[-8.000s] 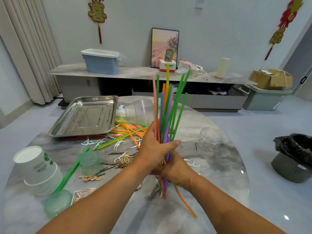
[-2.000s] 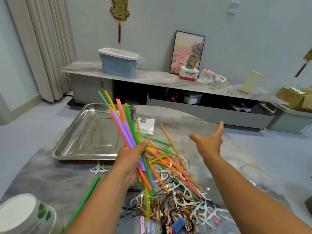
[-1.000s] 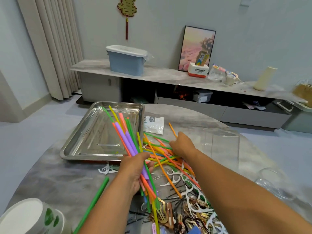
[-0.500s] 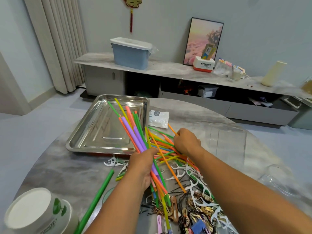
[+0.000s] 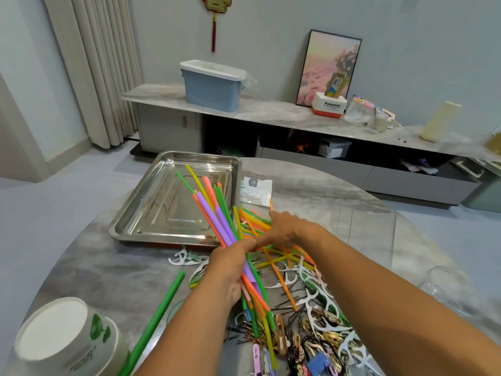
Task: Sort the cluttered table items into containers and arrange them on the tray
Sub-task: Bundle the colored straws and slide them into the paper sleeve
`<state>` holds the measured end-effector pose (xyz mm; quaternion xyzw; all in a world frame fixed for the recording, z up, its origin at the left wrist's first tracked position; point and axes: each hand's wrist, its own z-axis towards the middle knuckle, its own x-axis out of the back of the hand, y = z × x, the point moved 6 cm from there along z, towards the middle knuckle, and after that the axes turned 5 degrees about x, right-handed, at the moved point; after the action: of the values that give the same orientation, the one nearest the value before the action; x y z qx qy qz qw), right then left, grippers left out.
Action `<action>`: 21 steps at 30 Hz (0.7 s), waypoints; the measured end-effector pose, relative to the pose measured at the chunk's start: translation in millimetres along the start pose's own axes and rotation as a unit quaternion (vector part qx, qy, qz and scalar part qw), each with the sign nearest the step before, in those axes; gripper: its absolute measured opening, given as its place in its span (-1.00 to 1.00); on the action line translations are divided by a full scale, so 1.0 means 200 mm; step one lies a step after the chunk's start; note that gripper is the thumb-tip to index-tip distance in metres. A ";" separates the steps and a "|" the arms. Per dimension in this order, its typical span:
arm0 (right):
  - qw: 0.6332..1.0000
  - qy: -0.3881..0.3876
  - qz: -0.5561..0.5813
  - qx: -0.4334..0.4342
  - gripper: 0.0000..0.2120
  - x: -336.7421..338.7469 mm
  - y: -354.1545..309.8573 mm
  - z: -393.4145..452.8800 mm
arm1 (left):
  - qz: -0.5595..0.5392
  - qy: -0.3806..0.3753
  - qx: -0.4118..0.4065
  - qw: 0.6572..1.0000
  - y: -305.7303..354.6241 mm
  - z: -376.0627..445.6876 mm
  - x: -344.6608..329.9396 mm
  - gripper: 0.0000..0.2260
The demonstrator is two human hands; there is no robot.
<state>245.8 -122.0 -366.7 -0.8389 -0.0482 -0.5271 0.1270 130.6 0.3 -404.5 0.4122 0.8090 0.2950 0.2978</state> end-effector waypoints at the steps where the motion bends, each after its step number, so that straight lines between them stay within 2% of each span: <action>1: 1.000 -0.009 -0.010 0.009 0.21 -0.01 -0.03 0.01 | 0.002 -0.002 0.003 1.000 0.00 0.00 0.00 -0.66; 3: 0.999 -0.006 -0.044 0.022 0.17 -0.01 -0.07 0.01 | 0.004 -0.011 0.007 1.000 -0.01 0.00 -0.01 -0.69; 8: 0.993 -0.022 -0.115 0.017 -0.14 0.00 -0.15 0.03 | -0.004 -0.014 0.012 1.000 -0.03 0.00 -0.02 -0.76; 14: 0.981 -0.021 -0.193 0.006 -0.33 -0.03 -0.17 0.02 | -0.034 -0.029 0.016 0.999 -0.03 0.02 -0.01 -0.69; 18: 0.977 0.013 -0.214 0.007 -0.74 -0.04 -0.13 0.01 | -0.038 -0.035 0.013 0.999 -0.03 0.02 -0.01 -0.70; 21: 0.978 0.022 -0.209 0.005 -0.77 -0.04 -0.11 -0.01 | -0.041 -0.040 0.016 0.998 -0.03 0.01 -0.02 -0.72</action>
<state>235.6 -100.9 -368.6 -0.7981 -0.2219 -0.5598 0.0192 131.0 -5.5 -410.5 0.3945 0.8174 0.2526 0.3353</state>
